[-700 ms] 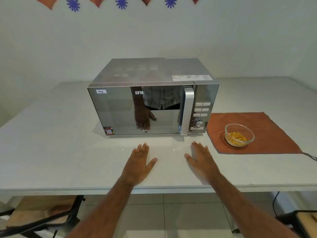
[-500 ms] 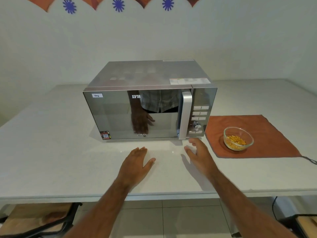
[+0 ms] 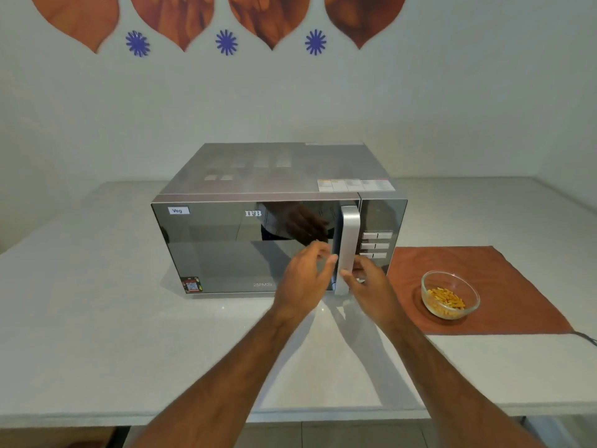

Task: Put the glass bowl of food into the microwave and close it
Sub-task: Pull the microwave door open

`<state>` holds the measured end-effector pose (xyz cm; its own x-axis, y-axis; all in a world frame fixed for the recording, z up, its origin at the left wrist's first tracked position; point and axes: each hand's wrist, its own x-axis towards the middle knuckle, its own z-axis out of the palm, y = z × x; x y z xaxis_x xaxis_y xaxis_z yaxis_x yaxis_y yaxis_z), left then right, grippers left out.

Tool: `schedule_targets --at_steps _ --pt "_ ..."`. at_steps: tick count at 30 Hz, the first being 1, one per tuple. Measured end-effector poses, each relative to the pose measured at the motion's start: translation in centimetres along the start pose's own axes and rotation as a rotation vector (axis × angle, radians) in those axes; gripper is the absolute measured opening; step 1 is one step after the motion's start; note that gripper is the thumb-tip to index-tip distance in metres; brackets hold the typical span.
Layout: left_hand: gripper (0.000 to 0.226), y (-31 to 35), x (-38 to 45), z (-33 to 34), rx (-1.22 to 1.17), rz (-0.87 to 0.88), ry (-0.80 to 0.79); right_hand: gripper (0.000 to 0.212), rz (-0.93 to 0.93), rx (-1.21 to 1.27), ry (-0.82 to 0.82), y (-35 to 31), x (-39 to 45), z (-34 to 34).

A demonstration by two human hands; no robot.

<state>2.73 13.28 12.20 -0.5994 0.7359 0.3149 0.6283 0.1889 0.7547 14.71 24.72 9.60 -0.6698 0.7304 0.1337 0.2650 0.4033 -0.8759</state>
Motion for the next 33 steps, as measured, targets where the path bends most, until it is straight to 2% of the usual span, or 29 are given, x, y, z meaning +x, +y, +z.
schedule_targets --at_steps 5,12,19,28,30,33 --pt "0.034 2.1 2.0 1.0 -0.112 0.008 -0.01 0.032 -0.036 0.048 -0.048 0.4 0.1 0.0" --pt "0.037 2.7 2.4 1.7 -0.157 -0.037 -0.016 0.054 -0.047 0.073 -0.052 0.6 -0.1 -0.1" --pt "0.041 3.3 2.3 1.5 -0.138 -0.058 -0.026 0.058 -0.031 0.085 -0.026 0.3 -0.6 0.1" --pt "0.041 3.0 0.5 1.0 -0.184 -0.03 -0.036 0.034 -0.041 0.016 -0.012 0.4 -2.2 0.1" --pt "0.04 3.0 -0.1 0.9 -0.199 -0.023 -0.025 0.04 -0.046 0.029 -0.016 0.6 -2.5 0.2" --pt "0.041 3.3 -0.5 0.7 -0.2 -0.023 -0.028 0.06 -0.046 0.03 0.008 1.1 -2.6 0.5"
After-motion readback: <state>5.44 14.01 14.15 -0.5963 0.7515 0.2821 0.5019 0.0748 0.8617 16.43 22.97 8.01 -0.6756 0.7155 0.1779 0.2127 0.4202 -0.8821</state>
